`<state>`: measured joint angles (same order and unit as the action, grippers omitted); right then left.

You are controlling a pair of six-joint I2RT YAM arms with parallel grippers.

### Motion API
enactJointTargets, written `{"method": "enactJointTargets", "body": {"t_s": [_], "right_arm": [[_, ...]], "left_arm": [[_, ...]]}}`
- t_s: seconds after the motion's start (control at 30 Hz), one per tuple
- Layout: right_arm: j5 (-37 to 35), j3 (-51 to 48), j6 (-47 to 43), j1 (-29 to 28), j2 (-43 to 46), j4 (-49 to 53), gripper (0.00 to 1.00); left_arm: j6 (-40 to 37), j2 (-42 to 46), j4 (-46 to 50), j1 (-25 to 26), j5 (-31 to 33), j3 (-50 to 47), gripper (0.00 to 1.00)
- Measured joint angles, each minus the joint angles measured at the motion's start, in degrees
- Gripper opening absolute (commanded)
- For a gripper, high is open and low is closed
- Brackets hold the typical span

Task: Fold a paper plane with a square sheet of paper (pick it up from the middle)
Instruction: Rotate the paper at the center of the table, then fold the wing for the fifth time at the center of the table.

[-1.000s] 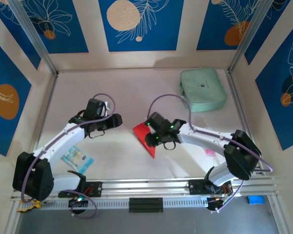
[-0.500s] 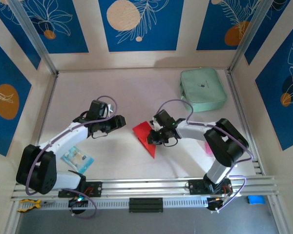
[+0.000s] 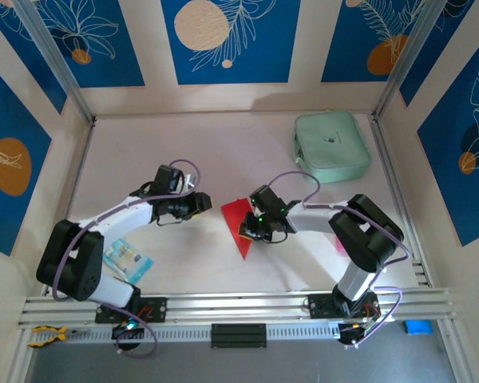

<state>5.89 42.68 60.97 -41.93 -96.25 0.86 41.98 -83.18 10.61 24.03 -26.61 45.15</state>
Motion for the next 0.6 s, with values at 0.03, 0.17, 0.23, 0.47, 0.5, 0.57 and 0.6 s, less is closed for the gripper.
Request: {"method": "enactJointTargets", "body": {"t_s": [0.03, 0.17, 0.23, 0.47, 0.5, 0.57, 0.6], "right_arm": [[-0.7, -1.6, 3.3, -0.4, 0.6, -2.5, 0.13], [-6.3, -9.0, 17.3, -3.2, 3.2, -14.7, 0.17], [-9.1, -11.5, 22.4, -4.9, 4.3, -19.5, 0.19], [-11.3, -12.6, 28.2, -5.3, 6.8, -19.8, 0.22], [-11.9, -12.6, 28.1, -5.2, 8.4, -18.0, 0.22], [-13.4, -12.5, 27.2, -4.9, 12.0, -14.2, 0.23], [-14.1, -12.5, 26.3, -4.4, 14.1, -12.1, 0.22]], "left_arm": [[0.2, -0.2, -0.5, 0.5, -0.3, 0.0, 0.40], [1.1, -0.6, -2.3, 1.8, -1.7, -0.3, 0.39], [1.0, -0.7, -2.7, 2.0, -2.8, -0.4, 0.39], [-0.6, -4.0, -2.5, 3.7, -5.5, 1.1, 0.36], [-0.7, -4.8, -2.5, 4.2, -5.8, 1.7, 0.35], [-0.7, -6.3, -2.7, 5.1, -6.2, 2.8, 0.33], [-0.7, -7.1, -2.7, 5.7, -6.3, 3.4, 0.31]]}}
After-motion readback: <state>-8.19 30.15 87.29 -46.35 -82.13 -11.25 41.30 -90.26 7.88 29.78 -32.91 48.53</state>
